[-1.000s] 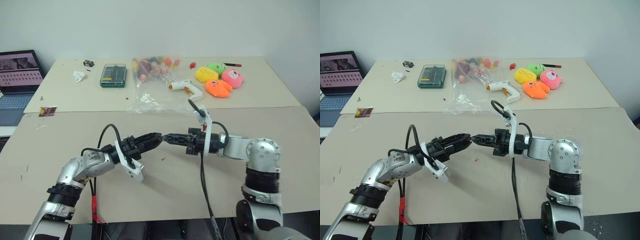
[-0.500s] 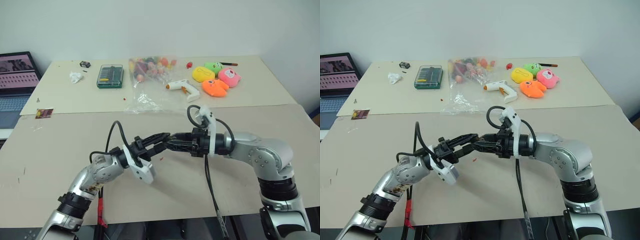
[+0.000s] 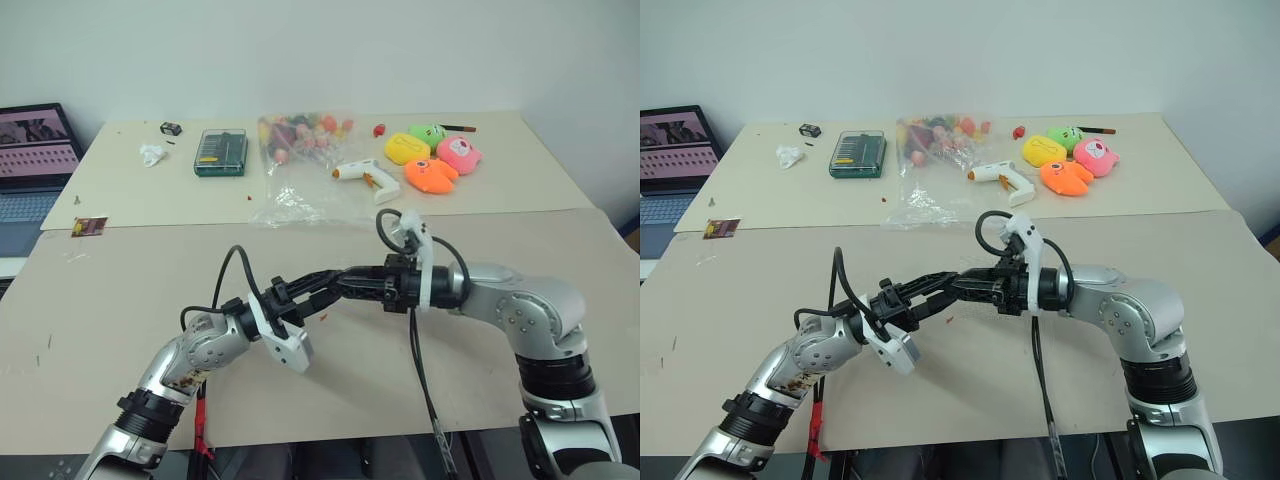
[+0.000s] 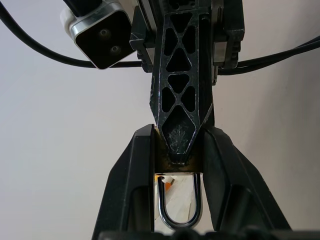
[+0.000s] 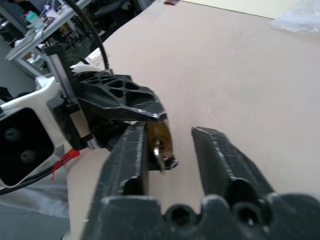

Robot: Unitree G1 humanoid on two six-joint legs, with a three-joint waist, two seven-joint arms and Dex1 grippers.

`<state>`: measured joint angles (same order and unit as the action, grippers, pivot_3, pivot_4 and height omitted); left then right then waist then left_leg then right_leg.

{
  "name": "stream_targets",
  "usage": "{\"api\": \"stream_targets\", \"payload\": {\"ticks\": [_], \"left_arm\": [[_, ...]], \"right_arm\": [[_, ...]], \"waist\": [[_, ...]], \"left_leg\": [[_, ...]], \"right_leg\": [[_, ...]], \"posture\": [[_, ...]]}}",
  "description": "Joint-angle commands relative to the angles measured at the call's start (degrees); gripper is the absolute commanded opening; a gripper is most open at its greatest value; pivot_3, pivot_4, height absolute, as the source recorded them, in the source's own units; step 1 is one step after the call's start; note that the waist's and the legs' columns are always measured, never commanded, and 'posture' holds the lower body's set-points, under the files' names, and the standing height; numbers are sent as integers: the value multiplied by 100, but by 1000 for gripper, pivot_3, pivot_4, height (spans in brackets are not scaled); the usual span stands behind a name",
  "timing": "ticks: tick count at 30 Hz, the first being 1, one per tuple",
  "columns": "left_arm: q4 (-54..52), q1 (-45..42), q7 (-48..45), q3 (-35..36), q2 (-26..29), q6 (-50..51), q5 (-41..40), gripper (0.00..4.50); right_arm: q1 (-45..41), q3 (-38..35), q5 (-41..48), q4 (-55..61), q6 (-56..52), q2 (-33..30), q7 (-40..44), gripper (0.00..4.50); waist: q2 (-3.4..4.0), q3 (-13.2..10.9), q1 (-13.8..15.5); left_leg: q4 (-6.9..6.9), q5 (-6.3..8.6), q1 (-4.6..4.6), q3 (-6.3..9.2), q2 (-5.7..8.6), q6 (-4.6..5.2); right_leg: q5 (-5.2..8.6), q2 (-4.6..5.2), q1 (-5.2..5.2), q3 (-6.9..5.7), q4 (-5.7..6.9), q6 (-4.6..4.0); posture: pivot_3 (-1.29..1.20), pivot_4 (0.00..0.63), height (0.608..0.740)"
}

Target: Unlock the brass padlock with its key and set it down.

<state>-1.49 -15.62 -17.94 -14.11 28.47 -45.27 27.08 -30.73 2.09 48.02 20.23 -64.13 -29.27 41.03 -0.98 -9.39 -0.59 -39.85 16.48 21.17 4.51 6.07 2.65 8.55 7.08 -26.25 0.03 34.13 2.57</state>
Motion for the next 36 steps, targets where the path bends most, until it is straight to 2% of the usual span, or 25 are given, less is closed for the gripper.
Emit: {"api": "stream_targets", "payload": {"ticks": [1, 11, 13, 14, 18, 20, 26, 30, 36], "left_arm": [[-92, -42, 101, 17, -19, -95, -59, 786], [-84, -32, 29, 1, -43, -78, -256, 786], [-62, -35, -100, -22, -23, -28, -498, 1788], [-58, -40, -132, -15, -12, -19, -569, 1979], [-80, -5, -249, -31, 82, -59, -687, 3590], [-95, 157, -519, -161, 240, -93, -1057, 4287], [7, 384, -597, 59, 448, -179, -1361, 4287], [149, 511, -640, 341, 583, -84, -1907, 4287], [603, 284, -649, 827, 554, 488, -2327, 4287]], "right_arm": [[19, -4, 109, 228, 81, 2, 54, 196], [90, 96, 104, 281, 63, 93, 35, 176], [78, 118, 48, 275, 96, 89, 20, 176], [68, 136, 16, 261, 107, 98, 13, 171], [43, 218, -130, 189, 196, 94, 35, 169], [26, 215, -184, 122, 233, 93, 53, 169], [-26, 154, -299, -85, 359, -24, 155, 169], [-16, 42, -363, -299, 481, -222, 298, 169], [160, -51, -449, -538, 682, -559, 608, 169]], "waist": [[0, 0, 1], [0, 0, 7], [0, 0, 6], [0, 0, 6], [0, 0, 4], [0, 0, -1], [0, 0, -3], [0, 0, 1], [0, 0, 15]], "left_leg": [[0, 0, 0, 0, 0, 0], [0, 0, 0, 0, 0, 0], [0, 0, 0, 0, 0, 0], [0, 0, 0, 0, 0, 0], [0, 0, 0, 0, 0, 0], [0, 0, 0, 0, 0, 0], [0, 0, 0, 0, 0, 0], [0, 0, -1, 0, 0, 0], [0, 0, -1, 0, 0, 0]], "right_leg": [[0, 0, 0, 0, 0, 0], [0, 0, 0, 1, 0, 0], [0, 0, 0, 0, 0, 0], [0, 0, 0, 0, 0, 0], [0, 0, 0, 0, 0, 0], [0, 0, 0, 1, 0, 0], [0, 0, -1, 2, 0, 0], [0, 0, 0, 2, -1, 0], [0, 0, 0, 0, -1, 0]], "posture": [[0, 150, 740], [0, 150, 740], [0, 150, 740], [0, 150, 740], [0, 150, 740], [0, 150, 740], [0, 150, 740], [0, 150, 740], [0, 150, 740]]}}
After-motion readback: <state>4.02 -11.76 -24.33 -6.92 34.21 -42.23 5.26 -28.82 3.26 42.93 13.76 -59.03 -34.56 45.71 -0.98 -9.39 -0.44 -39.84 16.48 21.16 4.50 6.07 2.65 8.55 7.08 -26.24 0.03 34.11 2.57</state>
